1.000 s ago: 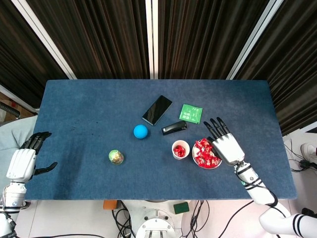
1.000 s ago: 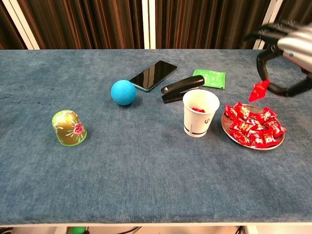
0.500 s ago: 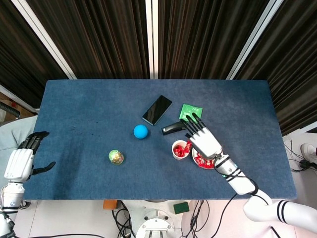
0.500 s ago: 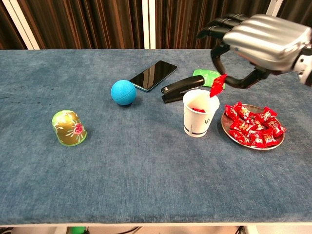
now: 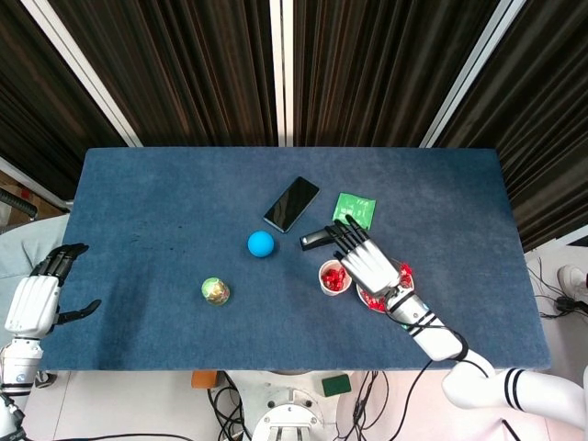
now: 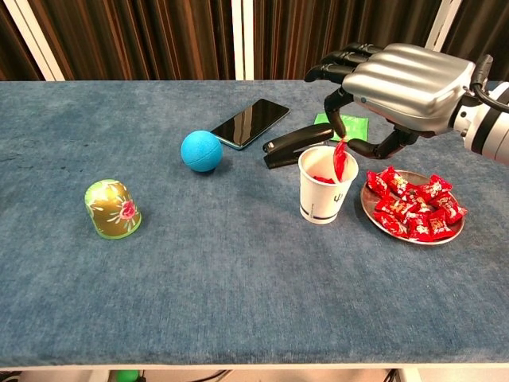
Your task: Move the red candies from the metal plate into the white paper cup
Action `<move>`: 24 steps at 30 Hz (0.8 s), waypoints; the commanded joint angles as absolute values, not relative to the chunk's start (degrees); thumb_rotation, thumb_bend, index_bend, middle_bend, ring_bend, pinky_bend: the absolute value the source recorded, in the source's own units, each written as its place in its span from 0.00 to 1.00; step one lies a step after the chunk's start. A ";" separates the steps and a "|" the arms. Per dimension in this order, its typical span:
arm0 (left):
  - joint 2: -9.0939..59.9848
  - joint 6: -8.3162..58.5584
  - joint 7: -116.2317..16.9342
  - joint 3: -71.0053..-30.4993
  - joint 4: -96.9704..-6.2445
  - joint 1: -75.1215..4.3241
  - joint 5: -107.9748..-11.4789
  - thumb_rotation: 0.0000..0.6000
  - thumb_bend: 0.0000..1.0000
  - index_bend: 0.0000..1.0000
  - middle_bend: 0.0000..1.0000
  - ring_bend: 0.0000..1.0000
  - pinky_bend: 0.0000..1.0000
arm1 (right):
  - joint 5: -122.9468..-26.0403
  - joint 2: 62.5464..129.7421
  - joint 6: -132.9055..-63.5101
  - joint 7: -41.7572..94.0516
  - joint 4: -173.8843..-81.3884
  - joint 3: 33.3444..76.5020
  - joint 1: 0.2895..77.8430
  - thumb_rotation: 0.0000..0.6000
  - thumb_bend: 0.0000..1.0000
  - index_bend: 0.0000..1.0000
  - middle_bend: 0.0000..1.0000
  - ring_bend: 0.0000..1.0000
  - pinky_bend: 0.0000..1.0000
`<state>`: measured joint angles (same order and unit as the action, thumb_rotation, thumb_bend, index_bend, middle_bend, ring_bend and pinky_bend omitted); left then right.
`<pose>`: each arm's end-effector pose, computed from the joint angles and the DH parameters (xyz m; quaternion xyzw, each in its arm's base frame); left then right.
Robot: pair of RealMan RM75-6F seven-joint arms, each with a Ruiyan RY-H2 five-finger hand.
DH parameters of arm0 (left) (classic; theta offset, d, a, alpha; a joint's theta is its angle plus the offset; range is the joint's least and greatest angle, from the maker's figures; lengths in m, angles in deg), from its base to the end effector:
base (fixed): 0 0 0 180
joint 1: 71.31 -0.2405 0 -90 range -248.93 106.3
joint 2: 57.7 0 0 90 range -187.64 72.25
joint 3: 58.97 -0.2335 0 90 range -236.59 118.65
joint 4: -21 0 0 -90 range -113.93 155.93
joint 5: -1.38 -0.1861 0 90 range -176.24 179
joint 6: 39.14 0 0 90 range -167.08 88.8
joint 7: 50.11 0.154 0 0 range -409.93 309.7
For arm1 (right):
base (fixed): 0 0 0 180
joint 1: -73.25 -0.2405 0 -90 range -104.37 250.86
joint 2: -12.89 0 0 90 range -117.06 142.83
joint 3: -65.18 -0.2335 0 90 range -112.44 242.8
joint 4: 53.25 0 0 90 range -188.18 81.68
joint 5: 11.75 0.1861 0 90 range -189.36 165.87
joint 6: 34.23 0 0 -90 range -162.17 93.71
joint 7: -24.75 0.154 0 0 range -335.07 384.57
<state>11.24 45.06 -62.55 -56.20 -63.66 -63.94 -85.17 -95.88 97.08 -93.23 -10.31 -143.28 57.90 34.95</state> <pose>-0.2897 0.2012 0.1550 -0.5717 -0.4274 -0.4454 0.5405 -0.1108 -0.2963 0.0201 0.8226 -0.1390 0.3537 0.4230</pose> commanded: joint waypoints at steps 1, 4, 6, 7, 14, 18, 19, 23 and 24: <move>11.21 45.14 -62.53 -56.16 -63.71 -63.98 -85.12 1.00 0.12 0.16 0.14 0.10 0.24 | -95.62 96.77 -92.93 -10.38 -144.00 58.07 34.76 1.00 0.37 0.31 0.03 0.00 0.00; 11.16 45.08 -62.48 -56.12 -63.79 -63.98 -85.01 1.00 0.12 0.16 0.14 0.10 0.24 | -95.98 96.23 -93.51 -10.51 -144.77 58.21 34.79 1.00 0.36 0.28 0.03 0.00 0.00; 11.11 45.13 -62.41 -56.09 -63.89 -63.96 -85.06 1.00 0.12 0.16 0.14 0.10 0.24 | -96.16 95.63 -94.09 -10.49 -145.44 58.33 35.01 1.00 0.36 0.27 0.03 0.00 0.00; 11.09 45.19 -62.38 -56.08 -63.94 -63.97 -85.08 1.00 0.12 0.16 0.14 0.10 0.24 | -96.40 95.27 -94.53 -10.48 -145.79 58.42 35.18 1.00 0.36 0.27 0.03 0.00 0.00; 10.92 45.23 -62.25 -56.08 -64.15 -63.97 -85.15 1.00 0.12 0.16 0.14 0.10 0.24 | -97.19 90.86 -99.13 -8.82 -147.85 60.12 38.83 1.00 0.36 0.28 0.03 0.00 0.00; 10.95 45.18 -62.07 -56.10 -64.28 -63.87 -85.32 1.00 0.12 0.16 0.14 0.10 0.24 | -94.72 88.57 -99.11 -7.05 -147.44 61.40 40.98 1.00 0.36 0.33 0.03 0.00 0.00; 10.97 45.16 -62.01 -56.13 -64.29 -63.85 -85.35 1.00 0.12 0.16 0.14 0.10 0.24 | -94.33 88.28 -99.02 -6.69 -147.19 61.71 41.35 1.00 0.36 0.33 0.03 0.00 0.00; 11.05 45.03 -61.76 -56.21 -64.44 -63.83 -85.35 1.00 0.12 0.16 0.14 0.10 0.24 | -93.30 87.61 -98.27 -5.44 -146.06 63.21 42.64 1.00 0.35 0.37 0.03 0.00 0.00; 11.06 45.01 -61.69 -56.20 -64.49 -63.83 -85.31 1.00 0.12 0.16 0.14 0.10 0.24 | -93.15 87.60 -97.99 -5.14 -145.77 63.68 42.94 1.00 0.35 0.38 0.03 0.00 0.00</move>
